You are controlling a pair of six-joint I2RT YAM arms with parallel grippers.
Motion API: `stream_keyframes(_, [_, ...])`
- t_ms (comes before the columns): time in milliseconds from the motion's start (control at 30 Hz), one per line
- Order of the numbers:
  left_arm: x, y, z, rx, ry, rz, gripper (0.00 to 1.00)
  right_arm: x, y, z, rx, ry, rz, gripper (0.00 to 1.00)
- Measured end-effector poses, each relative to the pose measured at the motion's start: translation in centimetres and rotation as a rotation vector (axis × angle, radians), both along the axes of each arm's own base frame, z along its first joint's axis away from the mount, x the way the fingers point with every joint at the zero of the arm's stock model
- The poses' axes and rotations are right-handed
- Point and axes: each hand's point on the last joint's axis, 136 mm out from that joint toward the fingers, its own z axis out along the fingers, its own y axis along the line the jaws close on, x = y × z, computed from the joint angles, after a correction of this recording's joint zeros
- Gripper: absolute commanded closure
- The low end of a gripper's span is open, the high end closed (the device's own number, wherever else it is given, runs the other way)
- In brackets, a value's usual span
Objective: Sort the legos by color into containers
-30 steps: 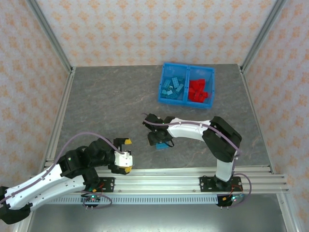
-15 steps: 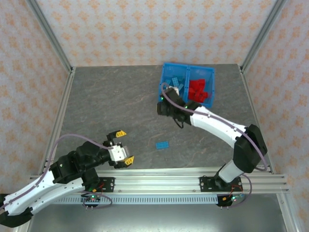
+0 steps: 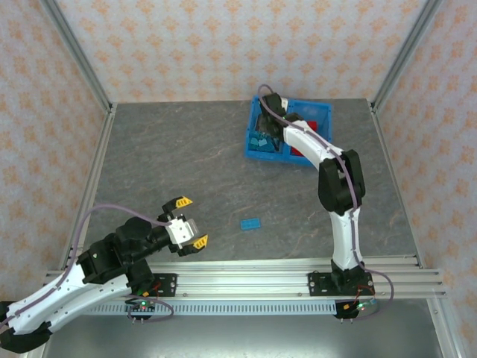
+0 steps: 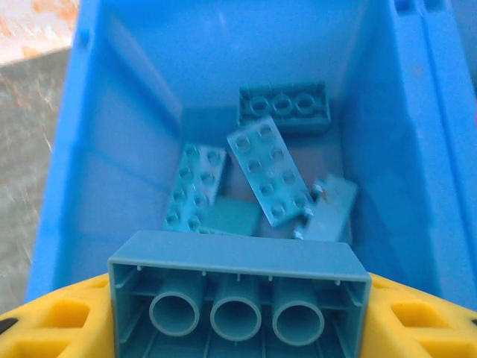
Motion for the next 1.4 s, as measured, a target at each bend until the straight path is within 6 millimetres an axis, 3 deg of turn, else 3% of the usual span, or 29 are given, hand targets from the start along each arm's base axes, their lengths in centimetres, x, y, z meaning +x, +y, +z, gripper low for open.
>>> stream_keyframes(200, [0.1,0.1,0.0,0.001,0.001,0.005,0.00,4.0,0.1,0.0,0.020,-0.005,-0.007,0.29])
stream_keyframes(400, [0.2,0.2,0.0,0.002,0.001,0.014,0.00,5.9,0.5,0.3,0.008,-0.008,0.005,0.19])
stream_keyframes(567, [0.3,0.2,-0.1,0.004,0.003,0.014,0.00,6.0,1.0,2.2,0.021,-0.018,0.031,0.17])
stream_keyframes(667, [0.4,0.3,-0.1,0.005,0.002,0.020,0.00,5.0,1.1,2.9,0.034,-0.002,0.050,0.17])
stream_keyframes(733, [0.4,0.3,-0.1,0.006,0.000,0.018,0.00,3.4,0.9,3.0,0.041,0.034,0.067,0.16])
stream_keyframes(833, [0.3,0.2,-0.1,0.017,-0.009,0.010,0.00,-1.1,0.3,3.2,0.063,0.096,0.105,0.16])
stream_keyframes(967, [-0.3,-0.1,-0.6,0.061,-0.028,-0.046,0.00,-9.7,0.1,5.5,0.129,0.116,0.194,0.13])
stream_keyframes(1067, [-0.9,-0.3,-1.5,0.114,-0.032,-0.106,0.00,-16.7,1.1,7.3,0.165,0.089,0.284,0.06])
stream_keyframes(1133, [-1.3,-0.4,-2.2,0.151,-0.031,-0.145,0.00,-21.5,2.2,7.4,0.189,0.079,0.361,0.01])
stream_keyframes(1200, [-1.7,-0.7,-2.9,0.185,-0.023,-0.184,0.00,-26.1,3.1,6.0,0.202,0.109,0.429,0.01])
stream_keyframes(1267, [-2.0,-0.9,-3.7,0.214,-0.005,-0.213,0.00,-29.4,3.5,3.7,0.203,0.168,0.467,0.01])
stream_keyframes(1400, [-2.5,-1.2,-5.3,0.266,0.050,-0.257,0.00,-34.2,3.6,-1.9,0.159,0.316,0.495,0.01])
